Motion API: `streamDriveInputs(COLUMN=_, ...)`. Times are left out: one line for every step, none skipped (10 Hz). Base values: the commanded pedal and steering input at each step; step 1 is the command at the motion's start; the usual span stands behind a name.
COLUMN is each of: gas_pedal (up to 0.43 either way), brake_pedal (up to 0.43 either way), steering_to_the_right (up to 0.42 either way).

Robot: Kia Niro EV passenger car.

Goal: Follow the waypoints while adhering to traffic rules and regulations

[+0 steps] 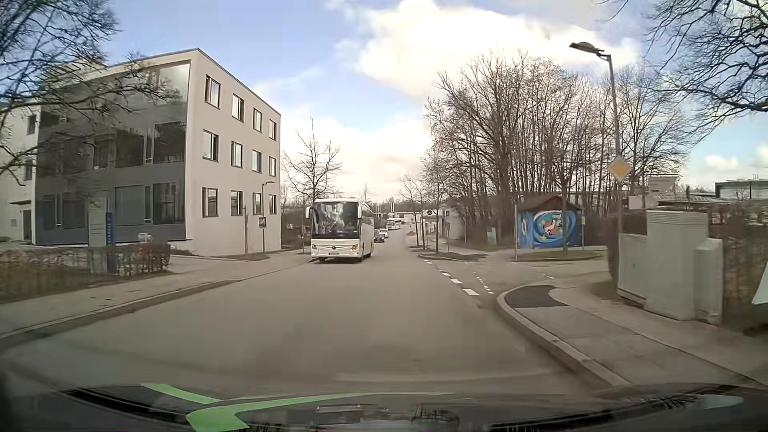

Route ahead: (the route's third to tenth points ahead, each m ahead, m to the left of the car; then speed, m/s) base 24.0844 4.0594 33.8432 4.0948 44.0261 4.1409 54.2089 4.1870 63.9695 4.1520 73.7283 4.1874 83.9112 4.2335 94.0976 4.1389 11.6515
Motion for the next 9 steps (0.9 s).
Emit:
streamDriveInputs(gas_pedal=0.008, brake_pedal=0.0, steering_to_the_right=0.005)
streamDriveInputs(gas_pedal=0.008, brake_pedal=0.0, steering_to_the_right=0.004)
streamDriveInputs(gas_pedal=0.008, brake_pedal=0.0, steering_to_the_right=0.003)
streamDriveInputs(gas_pedal=0.008, brake_pedal=0.0, steering_to_the_right=0.003)
streamDriveInputs(gas_pedal=0.008, brake_pedal=0.0, steering_to_the_right=0.003)
streamDriveInputs(gas_pedal=0.008, brake_pedal=0.0, steering_to_the_right=0.001)
streamDriveInputs(gas_pedal=0.008, brake_pedal=0.0, steering_to_the_right=0.001)
streamDriveInputs(gas_pedal=0.008, brake_pedal=0.0, steering_to_the_right=-0.001)
streamDriveInputs(gas_pedal=0.008, brake_pedal=0.0, steering_to_the_right=-0.004)
